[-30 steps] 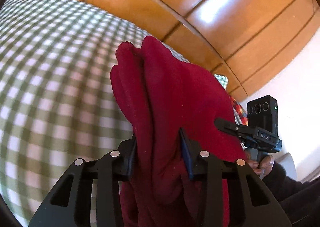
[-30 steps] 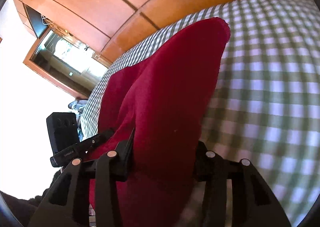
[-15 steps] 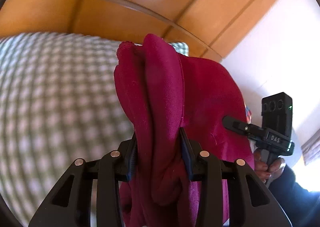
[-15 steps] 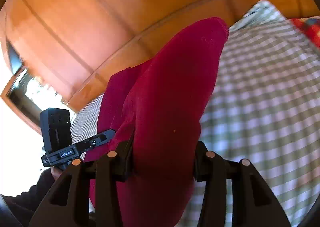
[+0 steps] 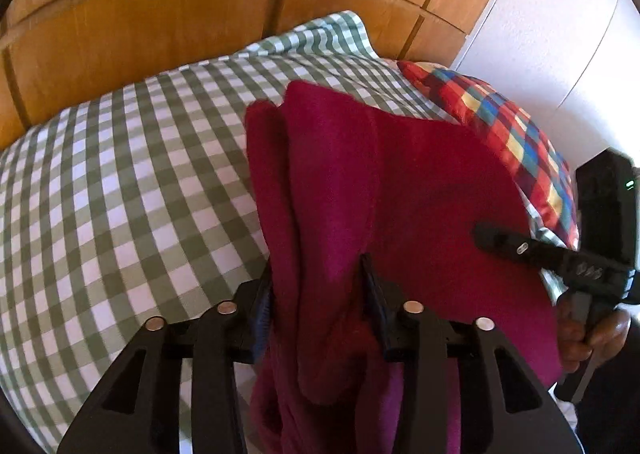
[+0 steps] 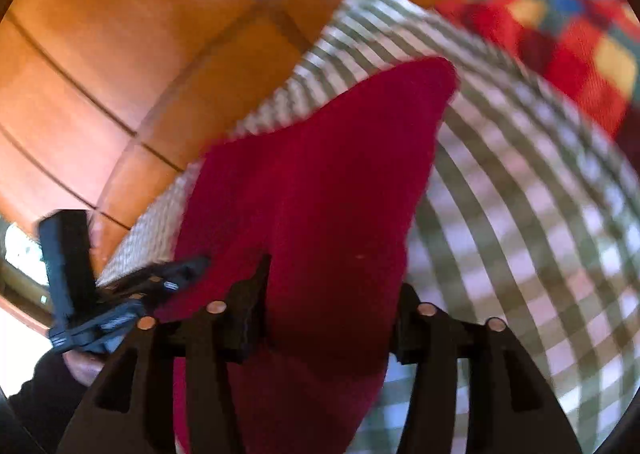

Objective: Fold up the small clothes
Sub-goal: 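Lower the folded sweater onto the sheet and open both grippers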

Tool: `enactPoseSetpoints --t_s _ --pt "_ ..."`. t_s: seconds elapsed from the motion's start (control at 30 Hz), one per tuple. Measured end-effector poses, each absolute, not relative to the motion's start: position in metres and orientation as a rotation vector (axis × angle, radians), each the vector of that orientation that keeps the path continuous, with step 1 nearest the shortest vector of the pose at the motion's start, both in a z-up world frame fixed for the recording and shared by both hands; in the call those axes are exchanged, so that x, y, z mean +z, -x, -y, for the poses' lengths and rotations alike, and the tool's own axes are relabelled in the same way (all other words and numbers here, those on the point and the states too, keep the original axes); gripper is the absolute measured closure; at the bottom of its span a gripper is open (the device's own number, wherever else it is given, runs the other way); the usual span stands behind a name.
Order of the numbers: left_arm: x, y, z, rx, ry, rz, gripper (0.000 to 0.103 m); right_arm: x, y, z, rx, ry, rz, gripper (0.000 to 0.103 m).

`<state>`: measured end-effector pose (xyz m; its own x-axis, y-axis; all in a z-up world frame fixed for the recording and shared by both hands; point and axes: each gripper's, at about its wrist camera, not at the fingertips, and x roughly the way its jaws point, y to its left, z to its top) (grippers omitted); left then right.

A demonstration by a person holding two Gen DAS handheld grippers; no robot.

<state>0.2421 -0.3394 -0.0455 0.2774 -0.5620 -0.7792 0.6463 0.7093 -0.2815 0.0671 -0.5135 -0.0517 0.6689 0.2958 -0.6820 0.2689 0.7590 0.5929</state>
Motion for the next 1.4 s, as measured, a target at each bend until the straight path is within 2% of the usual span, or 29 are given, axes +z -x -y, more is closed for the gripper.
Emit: enactPoseSetpoints --t_s 0.03,0.1,0.33,0.37,0.43,0.5,0.83,0.9,1.13,1.3,1.4 --pt "-0.044 -0.241 0.34 -0.806 -0.101 -0.997 0.06 -0.054 -0.065 0.518 0.012 -0.767 -0.842 0.034" --pt "-0.039 -0.237 0.341 -0.799 -0.125 -0.972 0.059 -0.06 -0.063 0.526 0.009 -0.805 -0.828 0.029" --pt "-0.036 -0.232 0.342 -0.798 -0.129 -0.93 0.059 -0.054 -0.066 0.551 0.046 -0.854 -0.822 0.028" --pt "-0.036 -0.228 0.338 -0.8 -0.128 -0.927 0.059 -0.054 -0.069 0.554 0.047 -0.85 -0.827 0.029" --pt "-0.036 -0.228 0.338 -0.803 -0.126 -0.924 0.059 -0.05 -0.07 0.553 0.048 -0.837 -0.831 0.037" --pt "-0.036 -0.229 0.337 -0.804 -0.124 -0.924 0.059 -0.049 -0.071 0.552 0.046 -0.832 -0.832 0.038" --pt "-0.037 -0.228 0.34 -0.786 -0.127 -0.922 0.059 -0.043 -0.06 0.539 -0.094 -0.709 -0.852 0.024" --pt "-0.033 -0.227 0.339 -0.77 -0.127 -0.913 0.052 -0.033 -0.059 0.535 -0.127 -0.659 -0.851 0.024" --pt "-0.006 -0.21 0.311 -0.7 -0.097 -0.84 0.051 0.016 -0.032 0.508 -0.208 -0.456 -0.786 0.024" --pt "-0.009 -0.179 0.299 -0.661 -0.146 -0.825 0.049 0.022 -0.013 0.474 -0.244 -0.347 -0.786 0.025" --pt "-0.026 -0.178 0.301 -0.626 -0.161 -0.873 0.046 0.01 -0.01 0.453 -0.232 -0.314 -0.818 0.039"
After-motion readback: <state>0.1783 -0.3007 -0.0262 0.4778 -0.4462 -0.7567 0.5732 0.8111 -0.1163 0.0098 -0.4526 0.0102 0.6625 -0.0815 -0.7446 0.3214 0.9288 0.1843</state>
